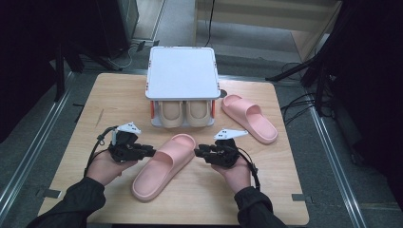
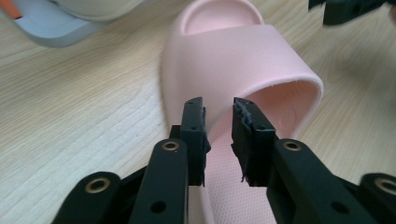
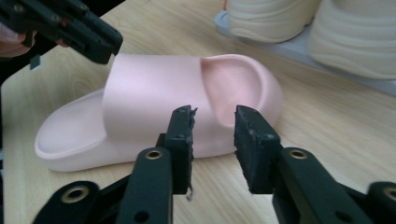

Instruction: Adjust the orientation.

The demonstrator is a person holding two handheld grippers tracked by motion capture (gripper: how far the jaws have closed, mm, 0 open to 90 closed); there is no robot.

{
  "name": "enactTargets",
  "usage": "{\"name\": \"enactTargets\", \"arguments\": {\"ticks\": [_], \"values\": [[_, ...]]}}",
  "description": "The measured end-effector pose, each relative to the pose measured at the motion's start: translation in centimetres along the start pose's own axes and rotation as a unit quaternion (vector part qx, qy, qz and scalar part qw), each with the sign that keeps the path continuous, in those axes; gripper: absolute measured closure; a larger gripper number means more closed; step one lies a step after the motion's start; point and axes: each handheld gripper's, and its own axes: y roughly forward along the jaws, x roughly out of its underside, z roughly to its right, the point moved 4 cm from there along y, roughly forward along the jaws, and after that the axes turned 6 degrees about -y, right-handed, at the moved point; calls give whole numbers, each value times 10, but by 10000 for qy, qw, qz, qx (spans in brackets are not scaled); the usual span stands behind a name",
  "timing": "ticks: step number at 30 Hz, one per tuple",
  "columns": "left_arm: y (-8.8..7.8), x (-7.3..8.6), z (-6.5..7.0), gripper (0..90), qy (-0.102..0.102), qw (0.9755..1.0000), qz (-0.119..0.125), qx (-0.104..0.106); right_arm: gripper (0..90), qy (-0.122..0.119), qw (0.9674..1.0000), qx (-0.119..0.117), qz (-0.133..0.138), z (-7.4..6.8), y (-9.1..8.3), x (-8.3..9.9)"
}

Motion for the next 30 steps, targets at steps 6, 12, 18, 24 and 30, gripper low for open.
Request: {"name": "enactTargets", "arguments": {"ticks": [6,12,18,24,30], "values": [[8,4,-11,814,-94,9997,-170,-139,801,-73,9999,-69,-81,-11,11,1],[19,5,-11,813,-86,9992,-351,-177,878,-12,9993,-270,-254,-18,22,3],[18,9,-9,813,-106,9992,-361,-149,873,-74,9990,-275,-349,-19,29,4],[17,14,-4,812,-54,9991,-410,-120,869,-86,9990,-255,-355,-16,33,2],[16,19,1,804,-112,9990,-420,-57,863,-106,9992,-184,-348,-13,36,-2]]}}
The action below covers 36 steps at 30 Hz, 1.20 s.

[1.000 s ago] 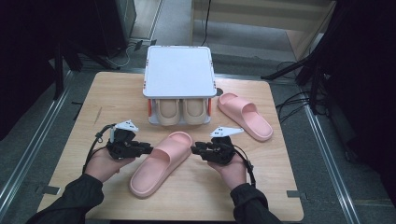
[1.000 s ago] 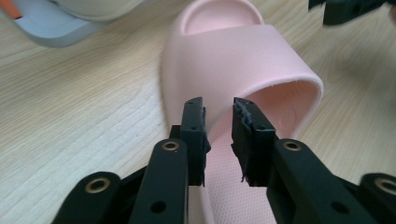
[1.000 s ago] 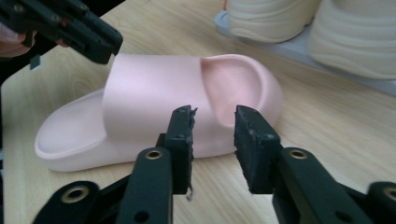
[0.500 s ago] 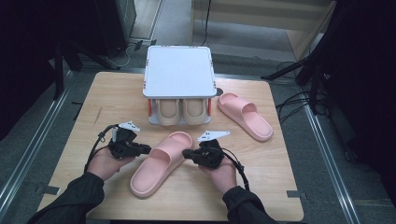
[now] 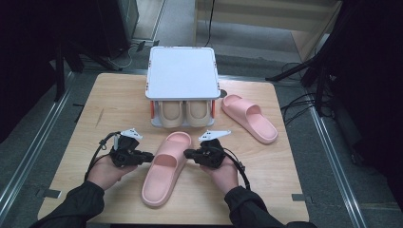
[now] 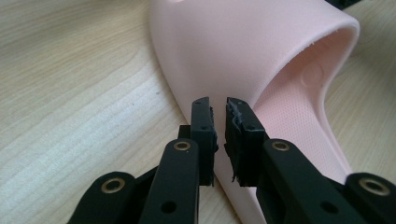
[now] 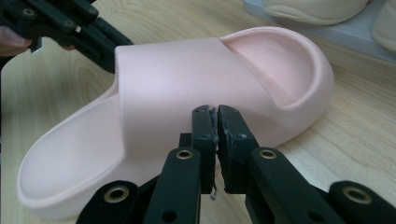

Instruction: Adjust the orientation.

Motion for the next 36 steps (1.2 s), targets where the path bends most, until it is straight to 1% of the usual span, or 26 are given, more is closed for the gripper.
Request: {"name": "enactTargets", "arguments": {"ticks": [2,3,7,9,10,11,13,15,18,19,20,23,24,27,28,30,32,33,36], "values": [[0,1,1,798,20,10000,8,-14,863,7,10000,5,-4,1,1,-2],[-1,2,1,798,68,10000,1,-40,863,-1,10000,14,-6,2,2,-2],[-2,4,3,800,51,10000,3,-22,862,3,10000,20,-72,2,5,-7],[-2,4,3,800,-12,10000,31,33,861,-53,10000,48,-64,2,6,-8],[-2,4,3,799,-25,10000,38,59,857,-35,10000,55,-54,3,7,-8],[-2,4,3,799,-31,9999,45,107,856,-29,10000,59,-58,3,8,-9],[-2,4,4,792,7,9999,42,119,854,-30,10000,47,-39,5,9,-10],[-3,3,4,775,-23,9998,87,173,841,-53,10000,57,-51,5,9,-10],[-8,2,0,768,-90,9996,191,193,824,-92,9999,62,-69,6,8,-10],[-10,1,-1,767,-139,9994,262,192,817,-94,9999,83,-81,6,7,-10],[-11,1,-3,762,-146,9993,277,204,809,-125,9999,91,-63,7,5,-10],[-15,-1,-6,738,-203,9989,367,195,782,-75,9999,123,0,10,-1,-11],[-16,-1,-7,727,-202,9989,379,169,768,-47,9999,147,43,12,-4,-12],[-17,-3,-11,682,-237,9988,389,184,749,50,9996,222,143,20,-13,-12],[-17,-3,-12,682,-251,9987,391,191,749,50,9996,222,143,20,-13,-12],[-17,-5,-15,658,-252,9988,387,163,741,99,9994,267,190,24,-18,-11],[-17,-7,-17,627,-268,9987,396,160,738,128,9992,313,201,28,-22,-10],[-17,-9,-18,610,-309,9985,414,162,738,151,9991,334,212,30,-24,-10],[-19,-14,-21,597,-330,9980,493,212,739,159,9989,403,203,34,-32,-9]]}}
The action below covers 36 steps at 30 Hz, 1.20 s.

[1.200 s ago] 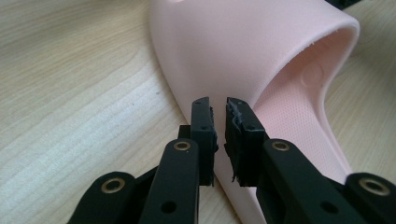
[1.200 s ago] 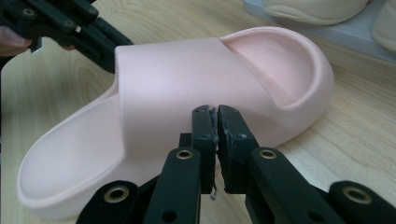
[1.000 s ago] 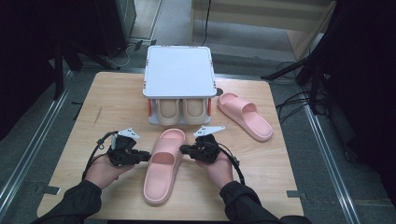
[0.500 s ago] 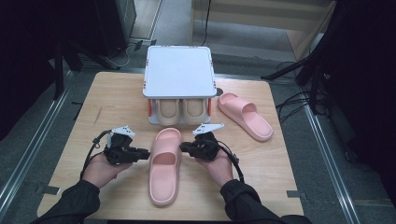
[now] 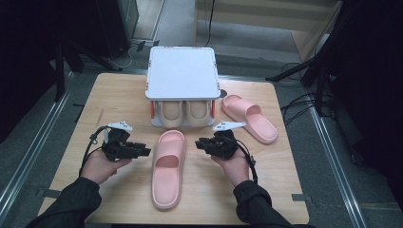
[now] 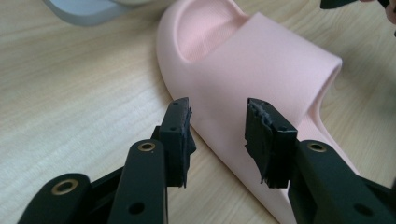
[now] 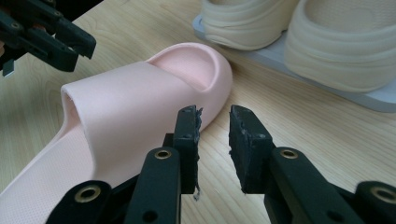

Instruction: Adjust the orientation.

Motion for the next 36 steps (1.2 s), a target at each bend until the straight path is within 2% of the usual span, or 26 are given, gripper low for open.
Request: {"name": "enactTargets", "arguments": {"ticks": [3,9,18,28,29,31,36], "values": [[1,-2,-1,583,-18,10000,-40,38,738,-30,10000,49,-23,4,-5,1],[3,-8,-2,549,-14,9999,-40,100,701,82,9998,151,52,16,-16,4],[5,-8,-4,531,-37,9999,-103,117,676,197,9994,275,119,39,-39,2],[6,-8,-5,521,-64,9998,-146,150,668,449,9966,648,232,77,-68,5],[6,-8,-5,521,-59,9998,-135,143,668,531,9956,727,245,87,-73,8],[5,-8,-5,521,-61,9998,-130,147,670,566,9954,734,235,89,-75,9],[5,-6,-4,520,-54,9998,-136,144,670,700,9933,875,285,107,-88,13]]}}
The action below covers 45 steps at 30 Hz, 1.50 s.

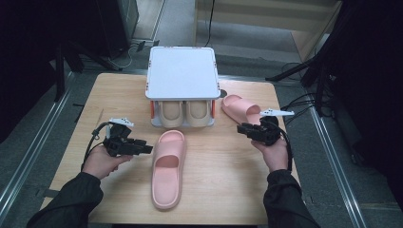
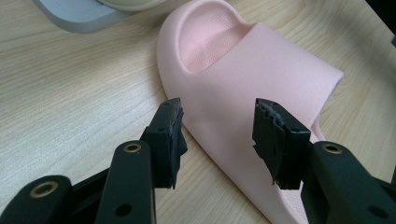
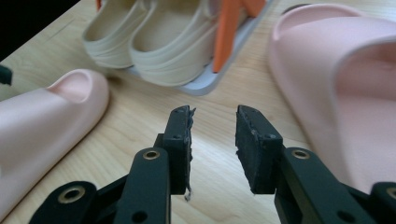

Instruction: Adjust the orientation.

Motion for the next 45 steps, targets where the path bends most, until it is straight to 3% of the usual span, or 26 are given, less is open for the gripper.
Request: {"name": "enactTargets", "arguments": {"ticks": [10,17,24,34,37,41,45], "values": [[-7,7,-2,515,-102,9999,47,-54,624,296,9992,282,-30,42,5,3],[-14,16,-4,510,-202,9997,80,-119,587,353,9986,394,-91,57,19,0],[-20,25,-7,507,-352,9992,120,-134,567,343,9984,408,-195,64,35,-4],[-22,28,-7,506,-371,9991,120,-149,591,294,9975,542,-358,71,55,-3],[-22,28,-7,509,-362,9992,111,-151,613,299,9973,529,-403,71,58,-2],[-22,28,-7,509,-360,9992,110,-155,719,425,9971,490,-401,70,57,-5],[-22,28,-7,509,-366,9991,107,-160,775,287,9971,553,-446,68,57,-7]]}}
